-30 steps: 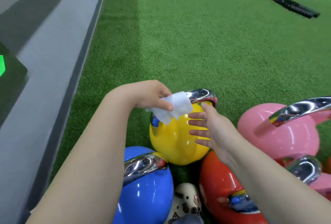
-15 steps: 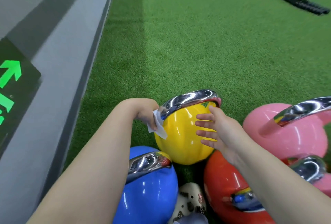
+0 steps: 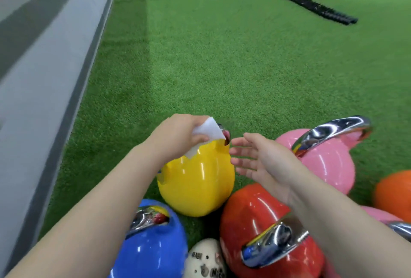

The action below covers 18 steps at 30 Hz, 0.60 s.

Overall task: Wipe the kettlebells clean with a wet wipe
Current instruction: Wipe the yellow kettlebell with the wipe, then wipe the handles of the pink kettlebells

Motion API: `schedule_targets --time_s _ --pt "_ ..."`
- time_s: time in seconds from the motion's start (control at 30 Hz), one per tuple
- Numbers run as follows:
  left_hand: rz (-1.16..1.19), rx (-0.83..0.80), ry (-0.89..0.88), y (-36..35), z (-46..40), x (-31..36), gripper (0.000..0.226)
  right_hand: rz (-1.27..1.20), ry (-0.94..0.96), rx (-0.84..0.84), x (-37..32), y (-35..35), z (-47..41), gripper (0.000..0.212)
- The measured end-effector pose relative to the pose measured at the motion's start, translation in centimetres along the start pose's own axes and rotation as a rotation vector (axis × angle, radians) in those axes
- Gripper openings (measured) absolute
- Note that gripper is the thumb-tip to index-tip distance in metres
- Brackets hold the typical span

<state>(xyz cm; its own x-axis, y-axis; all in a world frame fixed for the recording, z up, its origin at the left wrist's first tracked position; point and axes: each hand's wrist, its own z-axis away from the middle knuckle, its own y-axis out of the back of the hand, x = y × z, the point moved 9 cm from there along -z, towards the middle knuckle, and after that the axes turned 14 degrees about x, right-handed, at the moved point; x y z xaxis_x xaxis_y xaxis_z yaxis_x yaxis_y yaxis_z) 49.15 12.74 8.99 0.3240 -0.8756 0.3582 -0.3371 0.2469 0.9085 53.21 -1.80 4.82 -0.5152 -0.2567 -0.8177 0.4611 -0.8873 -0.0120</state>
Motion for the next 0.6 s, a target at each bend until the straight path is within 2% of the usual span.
schedule_targets --time_s 0.1,0.17,0.27,0.37,0.43,0.5,0.6 --pt "0.002 -0.048 -0.096 -1.3 -1.1 4.7 0.04 -0.042 0.034 0.022 -1.1 2.3 -0.1 0.022" --pt "0.171 -0.066 -0.136 -1.6 -2.0 8.4 0.032 -0.058 0.091 0.027 -2.1 4.2 -0.4 0.017" --pt "0.422 -0.148 -0.077 -2.3 -3.5 13.3 0.028 0.0 0.208 0.055 -3.9 7.6 -0.8 0.012" --pt "0.394 -0.228 -0.076 -3.2 -5.4 17.4 0.032 0.106 0.304 0.122 -5.7 11.6 -1.6 0.034" --pt "0.344 -0.29 -0.092 -3.8 -6.6 19.4 0.039 0.161 0.362 0.103 -6.9 13.4 -1.7 0.041" --pt "0.325 -0.346 -0.126 -4.7 -7.4 21.3 0.046 0.253 0.436 0.102 -8.1 15.2 -1.9 0.037" --pt "0.36 -0.38 -0.162 -6.5 -7.8 23.2 0.046 0.362 0.628 0.194 -10.0 17.6 -2.2 0.015"
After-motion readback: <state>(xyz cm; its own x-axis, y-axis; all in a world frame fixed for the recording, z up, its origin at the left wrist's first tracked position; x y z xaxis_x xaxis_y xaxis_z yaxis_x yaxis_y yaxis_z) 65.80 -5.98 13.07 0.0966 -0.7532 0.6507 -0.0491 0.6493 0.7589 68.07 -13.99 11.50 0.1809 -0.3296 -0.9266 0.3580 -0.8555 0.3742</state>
